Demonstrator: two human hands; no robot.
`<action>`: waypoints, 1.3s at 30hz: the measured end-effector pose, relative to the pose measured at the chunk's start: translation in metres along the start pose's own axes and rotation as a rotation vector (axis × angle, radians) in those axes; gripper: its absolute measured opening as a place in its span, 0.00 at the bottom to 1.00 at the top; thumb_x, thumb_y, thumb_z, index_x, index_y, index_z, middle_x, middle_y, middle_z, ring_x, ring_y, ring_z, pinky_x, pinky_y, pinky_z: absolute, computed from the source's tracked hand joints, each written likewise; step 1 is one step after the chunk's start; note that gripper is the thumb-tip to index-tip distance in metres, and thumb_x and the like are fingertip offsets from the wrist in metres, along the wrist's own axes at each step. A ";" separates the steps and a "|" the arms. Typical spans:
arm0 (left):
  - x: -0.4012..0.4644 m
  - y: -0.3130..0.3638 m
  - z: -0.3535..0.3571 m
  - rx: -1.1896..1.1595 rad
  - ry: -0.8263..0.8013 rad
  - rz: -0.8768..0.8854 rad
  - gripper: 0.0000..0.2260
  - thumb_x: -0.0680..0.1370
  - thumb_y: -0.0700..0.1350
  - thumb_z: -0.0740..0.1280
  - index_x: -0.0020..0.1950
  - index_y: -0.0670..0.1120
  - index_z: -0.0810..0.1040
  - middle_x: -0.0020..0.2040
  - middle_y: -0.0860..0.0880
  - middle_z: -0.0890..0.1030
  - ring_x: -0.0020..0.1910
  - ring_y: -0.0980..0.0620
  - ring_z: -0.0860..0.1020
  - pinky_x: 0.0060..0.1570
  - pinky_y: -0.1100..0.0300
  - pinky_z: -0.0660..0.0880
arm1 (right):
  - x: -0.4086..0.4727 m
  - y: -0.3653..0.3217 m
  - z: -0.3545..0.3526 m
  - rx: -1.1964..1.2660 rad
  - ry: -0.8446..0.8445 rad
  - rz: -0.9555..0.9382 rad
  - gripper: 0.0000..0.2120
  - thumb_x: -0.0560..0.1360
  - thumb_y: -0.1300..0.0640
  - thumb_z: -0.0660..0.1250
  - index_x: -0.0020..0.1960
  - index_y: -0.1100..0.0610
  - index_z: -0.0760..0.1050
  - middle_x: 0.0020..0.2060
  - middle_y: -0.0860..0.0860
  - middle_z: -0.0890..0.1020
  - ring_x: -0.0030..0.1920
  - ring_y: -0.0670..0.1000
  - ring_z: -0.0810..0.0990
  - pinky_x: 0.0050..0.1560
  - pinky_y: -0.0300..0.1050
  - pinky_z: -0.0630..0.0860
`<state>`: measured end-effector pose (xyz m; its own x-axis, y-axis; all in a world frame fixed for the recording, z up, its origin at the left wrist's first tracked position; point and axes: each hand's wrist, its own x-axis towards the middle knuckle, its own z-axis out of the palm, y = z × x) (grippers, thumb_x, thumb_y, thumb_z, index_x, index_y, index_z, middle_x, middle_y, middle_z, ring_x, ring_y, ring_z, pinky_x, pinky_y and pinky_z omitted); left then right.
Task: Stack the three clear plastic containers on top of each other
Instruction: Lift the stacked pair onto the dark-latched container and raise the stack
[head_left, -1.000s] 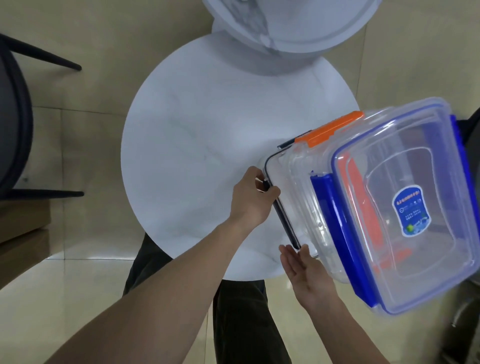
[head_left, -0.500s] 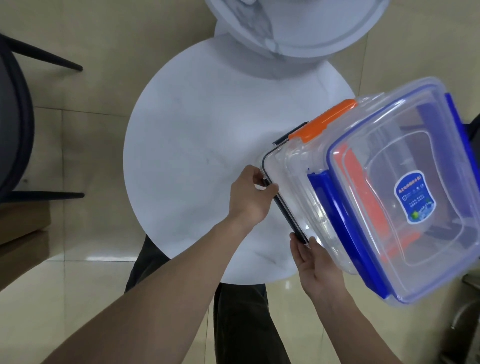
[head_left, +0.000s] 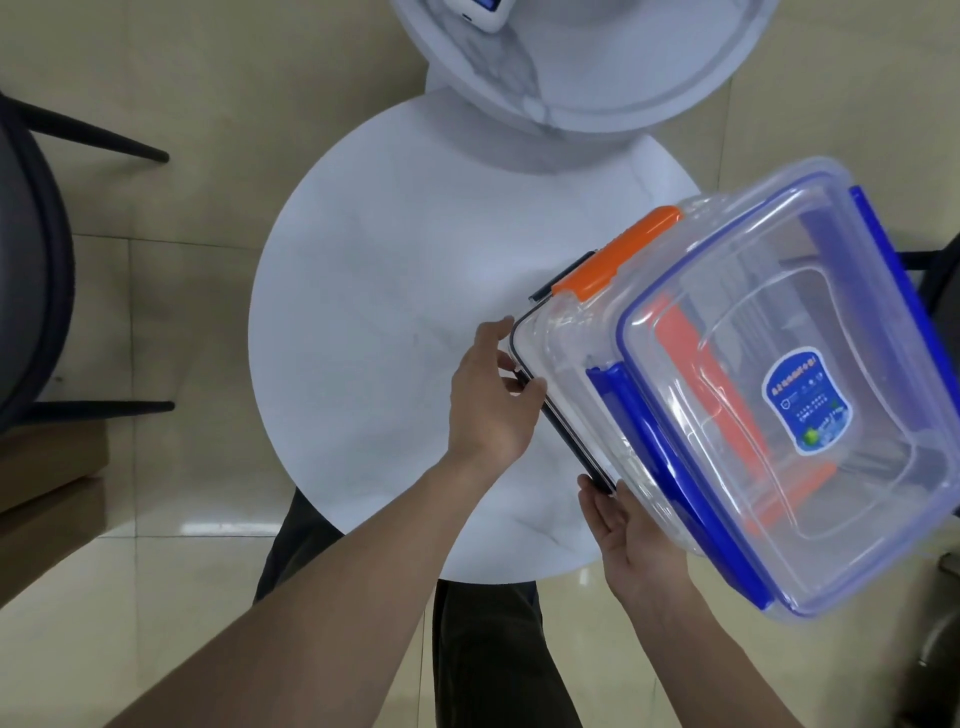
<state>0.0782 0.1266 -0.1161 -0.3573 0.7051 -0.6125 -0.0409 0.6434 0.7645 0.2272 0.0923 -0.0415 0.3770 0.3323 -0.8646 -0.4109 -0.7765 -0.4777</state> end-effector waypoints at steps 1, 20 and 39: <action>0.001 0.000 0.000 -0.012 -0.002 -0.006 0.30 0.72 0.47 0.80 0.68 0.59 0.69 0.57 0.54 0.80 0.45 0.60 0.83 0.38 0.72 0.80 | 0.000 -0.001 0.000 0.002 -0.004 -0.009 0.10 0.84 0.62 0.60 0.65 0.62 0.71 0.67 0.68 0.76 0.59 0.64 0.80 0.49 0.51 0.81; 0.044 0.036 0.034 0.002 -0.005 0.017 0.30 0.71 0.49 0.80 0.67 0.60 0.69 0.53 0.56 0.80 0.42 0.60 0.84 0.34 0.75 0.78 | 0.048 -0.057 0.006 -0.104 -0.003 -0.016 0.06 0.84 0.62 0.62 0.57 0.60 0.77 0.54 0.63 0.83 0.50 0.63 0.85 0.37 0.47 0.86; 0.101 0.088 0.061 0.046 -0.051 0.101 0.29 0.71 0.44 0.78 0.68 0.56 0.70 0.43 0.57 0.79 0.43 0.61 0.82 0.47 0.57 0.84 | 0.083 -0.110 0.031 -0.119 0.008 -0.045 0.14 0.81 0.64 0.66 0.66 0.66 0.74 0.55 0.64 0.84 0.49 0.63 0.88 0.47 0.54 0.83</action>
<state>0.0956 0.2728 -0.1233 -0.3097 0.7807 -0.5428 0.0362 0.5801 0.8137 0.2780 0.2218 -0.0658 0.4000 0.3642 -0.8410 -0.2919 -0.8192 -0.4936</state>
